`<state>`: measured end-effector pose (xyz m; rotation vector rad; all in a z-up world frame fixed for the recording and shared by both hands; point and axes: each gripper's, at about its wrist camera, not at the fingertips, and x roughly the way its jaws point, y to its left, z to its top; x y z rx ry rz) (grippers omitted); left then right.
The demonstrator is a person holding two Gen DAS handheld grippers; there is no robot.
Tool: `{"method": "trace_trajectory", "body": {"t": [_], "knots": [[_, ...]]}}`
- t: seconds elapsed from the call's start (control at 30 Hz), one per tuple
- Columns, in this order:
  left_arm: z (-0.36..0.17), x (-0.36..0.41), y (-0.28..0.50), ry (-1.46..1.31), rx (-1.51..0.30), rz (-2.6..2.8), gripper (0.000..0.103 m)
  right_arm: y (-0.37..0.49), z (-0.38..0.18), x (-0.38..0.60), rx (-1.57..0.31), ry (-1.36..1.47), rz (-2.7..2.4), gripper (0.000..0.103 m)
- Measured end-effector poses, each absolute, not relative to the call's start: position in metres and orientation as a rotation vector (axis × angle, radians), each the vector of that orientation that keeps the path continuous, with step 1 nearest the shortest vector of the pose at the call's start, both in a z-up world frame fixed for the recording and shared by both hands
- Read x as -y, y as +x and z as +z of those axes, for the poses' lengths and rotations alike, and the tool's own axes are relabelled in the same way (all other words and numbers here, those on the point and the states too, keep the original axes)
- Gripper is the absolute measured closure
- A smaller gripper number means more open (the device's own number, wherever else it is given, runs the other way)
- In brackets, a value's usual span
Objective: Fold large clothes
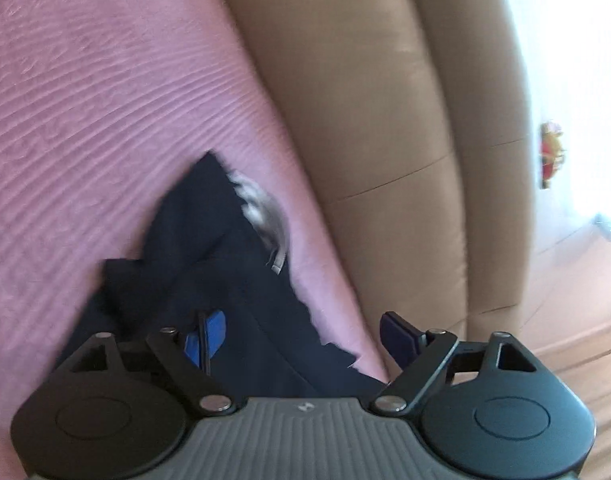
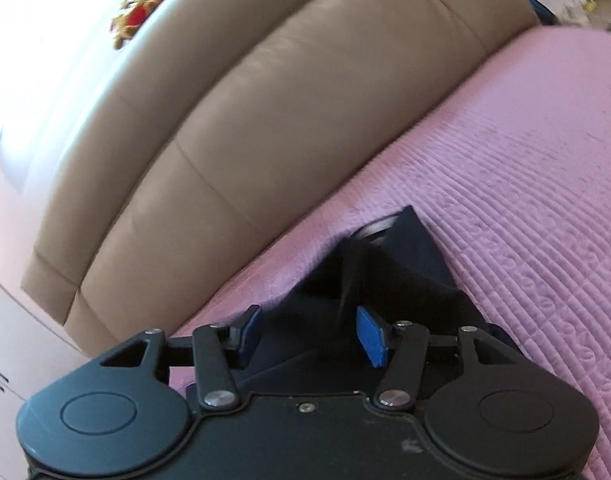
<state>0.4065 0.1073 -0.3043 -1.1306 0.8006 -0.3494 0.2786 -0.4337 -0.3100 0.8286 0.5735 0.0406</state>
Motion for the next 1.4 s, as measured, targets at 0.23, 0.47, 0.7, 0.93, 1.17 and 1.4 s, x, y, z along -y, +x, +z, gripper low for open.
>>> {"method": "trace_trajectory", "body": {"t": [0.23,0.47,0.7,0.93,1.17,1.4], "knots": [[-0.262,-0.157,0.354,-0.779,-0.801,-0.114,0.025,0.261,-0.339,0.424,-0.769,0.657,0.011,0.034],[-0.169,-0.218,0.278,-0.276,-0.74,0.556,0.034,0.209,-0.275,0.428,-0.824,0.41,-0.06,0.035],[-0.189,-0.185,0.342,-0.367,-0.933,0.205,0.032,0.212,-0.252,0.437,-0.79,0.236,-0.183,0.022],[-0.272,-0.037,0.447,-0.141,-0.881,-0.208,0.043,0.294,-0.334,0.408,-0.786,0.246,-0.112,0.028],[-0.292,-0.005,0.479,-0.165,-0.857,-0.261,0.027,0.349,-0.36,0.411,-0.787,0.275,-0.123,0.027],[-0.316,0.006,0.512,-0.229,-0.966,-0.308,0.041,0.376,-0.378,0.411,-0.843,0.313,-0.092,0.025]]}}
